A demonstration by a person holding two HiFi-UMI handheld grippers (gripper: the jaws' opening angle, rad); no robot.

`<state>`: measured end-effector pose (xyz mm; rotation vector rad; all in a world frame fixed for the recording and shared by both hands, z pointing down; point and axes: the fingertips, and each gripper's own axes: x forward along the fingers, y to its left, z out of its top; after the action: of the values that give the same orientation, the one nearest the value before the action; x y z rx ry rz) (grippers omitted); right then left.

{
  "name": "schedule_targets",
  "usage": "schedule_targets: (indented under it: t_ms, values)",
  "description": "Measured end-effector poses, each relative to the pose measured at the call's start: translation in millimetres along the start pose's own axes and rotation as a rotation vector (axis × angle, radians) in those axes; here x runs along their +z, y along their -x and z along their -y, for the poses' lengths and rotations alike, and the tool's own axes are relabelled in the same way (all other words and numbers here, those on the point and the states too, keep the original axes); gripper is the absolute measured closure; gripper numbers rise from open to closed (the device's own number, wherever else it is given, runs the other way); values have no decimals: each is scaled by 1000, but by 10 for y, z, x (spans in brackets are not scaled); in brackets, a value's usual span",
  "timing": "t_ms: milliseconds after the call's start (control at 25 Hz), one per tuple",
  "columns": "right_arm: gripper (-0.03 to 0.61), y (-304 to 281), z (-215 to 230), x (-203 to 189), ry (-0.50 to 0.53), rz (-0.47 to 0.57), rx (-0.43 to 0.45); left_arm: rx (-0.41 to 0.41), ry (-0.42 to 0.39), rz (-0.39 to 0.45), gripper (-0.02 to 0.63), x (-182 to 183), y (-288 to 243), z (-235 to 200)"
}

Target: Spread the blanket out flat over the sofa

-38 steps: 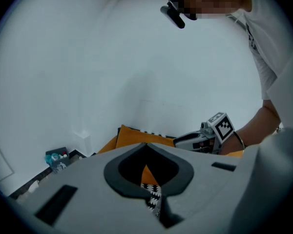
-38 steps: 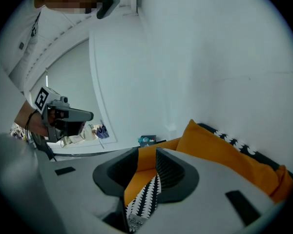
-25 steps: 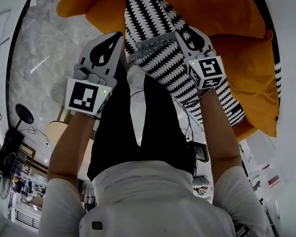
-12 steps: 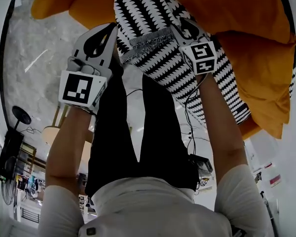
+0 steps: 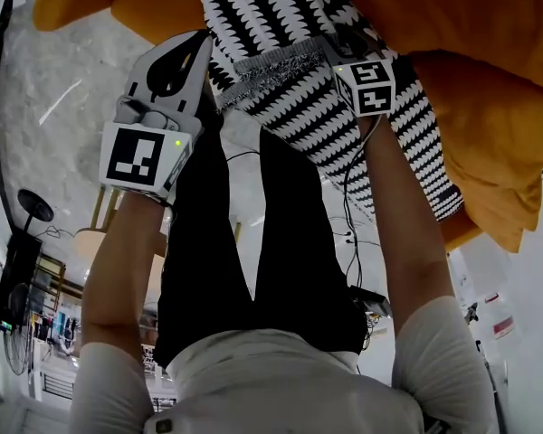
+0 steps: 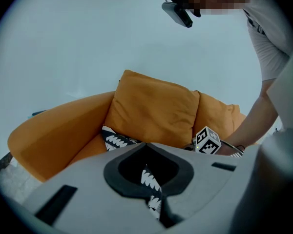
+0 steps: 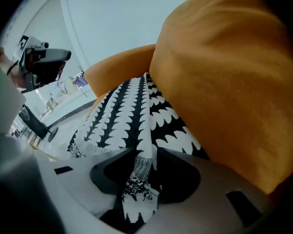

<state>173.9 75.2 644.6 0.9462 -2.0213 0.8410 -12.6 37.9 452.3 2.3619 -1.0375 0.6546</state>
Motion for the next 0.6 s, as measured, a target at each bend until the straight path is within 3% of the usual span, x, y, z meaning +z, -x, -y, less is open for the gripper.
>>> schedule_targets:
  t_ms: [240, 600]
  values:
    - [538, 31, -119, 118, -2, -40, 12, 10, 38, -23, 604, -2, 98, -93]
    - [543, 374, -456, 504, 15, -7, 16, 48, 58, 51, 604, 256, 448, -220]
